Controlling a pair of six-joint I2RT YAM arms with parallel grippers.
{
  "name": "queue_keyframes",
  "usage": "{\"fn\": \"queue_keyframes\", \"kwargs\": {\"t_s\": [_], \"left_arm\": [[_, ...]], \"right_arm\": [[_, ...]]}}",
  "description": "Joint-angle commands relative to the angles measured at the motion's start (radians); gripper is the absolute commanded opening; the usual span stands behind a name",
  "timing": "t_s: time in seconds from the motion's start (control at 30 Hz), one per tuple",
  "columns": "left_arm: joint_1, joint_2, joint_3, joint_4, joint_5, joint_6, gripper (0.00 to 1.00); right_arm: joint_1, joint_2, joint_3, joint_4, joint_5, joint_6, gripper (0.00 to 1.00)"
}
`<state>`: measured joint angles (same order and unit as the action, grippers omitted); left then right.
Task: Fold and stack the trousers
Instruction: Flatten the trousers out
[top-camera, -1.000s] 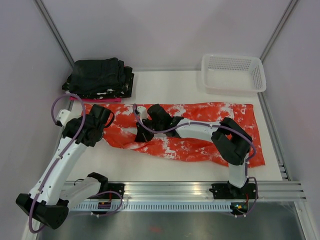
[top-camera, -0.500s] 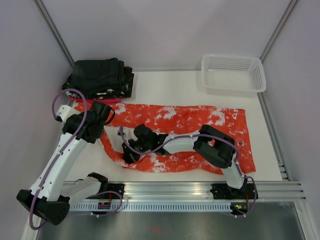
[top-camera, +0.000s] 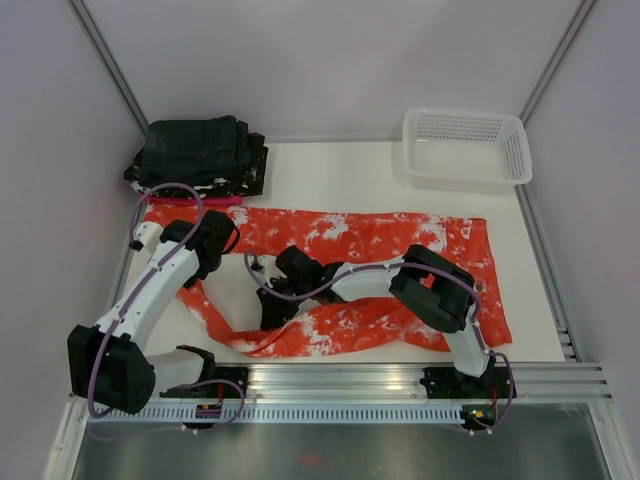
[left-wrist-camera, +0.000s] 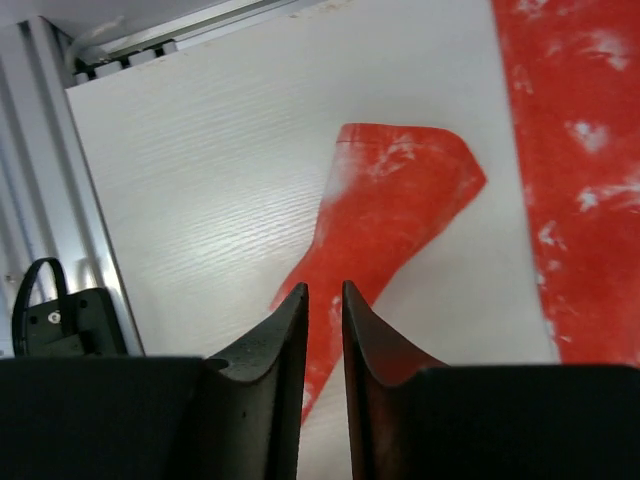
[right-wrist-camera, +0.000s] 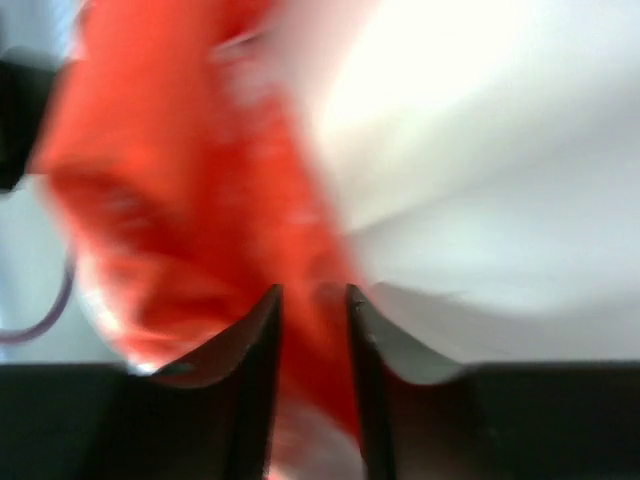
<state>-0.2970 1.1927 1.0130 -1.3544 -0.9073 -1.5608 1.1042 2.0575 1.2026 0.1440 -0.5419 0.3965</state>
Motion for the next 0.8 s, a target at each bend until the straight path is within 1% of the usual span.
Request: {"fn": "queue_keyframes", "kwargs": {"t_s": [0.0, 0.03, 0.07, 0.1, 0.13, 0.17, 0.23, 0.27, 0.3, 0.37, 0.4, 0.47, 0.53, 0.57, 0.63, 0.67, 0.7, 0.73, 0.77], "left_arm": [[0.032, 0.062, -0.022, 0.007, -0.033, 0.050, 0.24], [0.038, 0.070, -0.018, 0.046, -0.021, 0.070, 0.24], [0.039, 0.076, -0.007, 0.073, -0.009, 0.152, 0.26], [0.039, 0.068, -0.004, 0.093, 0.023, 0.186, 0.27], [0.042, 0.058, -0.002, 0.115, 0.047, 0.223, 0.29], [0.044, 0.039, -0.008, 0.132, 0.071, 0.246, 0.33], [0.047, -0.039, -0.030, 0.175, 0.171, 0.316, 0.47], [0.047, -0.069, -0.059, 0.208, 0.204, 0.323, 0.64], [0.048, -0.126, -0.073, 0.218, 0.258, 0.326, 0.70], [0.053, -0.177, -0.109, 0.239, 0.295, 0.357, 0.80], [0.056, -0.198, -0.120, 0.241, 0.320, 0.364, 0.82], [0.061, -0.252, -0.155, 0.262, 0.335, 0.378, 0.82], [0.073, -0.277, -0.197, 0.284, 0.355, 0.392, 0.82], [0.079, -0.281, -0.211, 0.316, 0.379, 0.400, 0.82], [0.113, -0.266, -0.241, 0.340, 0.409, 0.415, 0.82], [0.122, -0.259, -0.251, 0.353, 0.419, 0.421, 0.82], [0.145, -0.251, -0.258, 0.368, 0.436, 0.424, 0.82], [0.156, -0.240, -0.267, 0.373, 0.439, 0.429, 0.82], [0.163, -0.225, -0.274, 0.385, 0.438, 0.438, 0.82]], "right_arm": [[-0.076, -0.079, 0.049, -0.086, 0.095, -0.030, 0.47], [-0.081, -0.097, 0.058, -0.108, 0.114, -0.044, 0.52], [-0.086, -0.132, 0.066, -0.122, 0.152, -0.059, 0.59], [-0.093, -0.146, 0.075, -0.138, 0.177, -0.100, 0.61], [-0.098, -0.161, 0.100, -0.194, 0.203, -0.123, 0.63], [-0.101, -0.184, 0.113, -0.214, 0.244, -0.149, 0.63], [-0.113, -0.209, 0.141, -0.265, 0.278, -0.241, 0.64], [-0.119, -0.230, 0.146, -0.277, 0.302, -0.270, 0.64], [-0.119, -0.243, 0.150, -0.302, 0.306, -0.327, 0.64], [-0.119, -0.286, 0.149, -0.331, 0.297, -0.382, 0.65], [-0.118, -0.305, 0.131, -0.337, 0.257, -0.401, 0.65], [-0.084, -0.386, 0.094, -0.317, 0.240, -0.458, 0.65], [-0.038, -0.471, 0.026, -0.261, 0.275, -0.496, 0.67], [0.026, -0.493, 0.012, -0.255, 0.295, -0.511, 0.68], [0.097, -0.520, 0.002, -0.267, 0.379, -0.550, 0.69], [0.164, -0.519, 0.005, -0.277, 0.419, -0.562, 0.69], [0.193, -0.514, 0.011, -0.299, 0.454, -0.573, 0.69], [0.218, -0.504, 0.008, -0.299, 0.521, -0.581, 0.69], [0.255, -0.497, 0.002, -0.299, 0.543, -0.587, 0.69]]}}
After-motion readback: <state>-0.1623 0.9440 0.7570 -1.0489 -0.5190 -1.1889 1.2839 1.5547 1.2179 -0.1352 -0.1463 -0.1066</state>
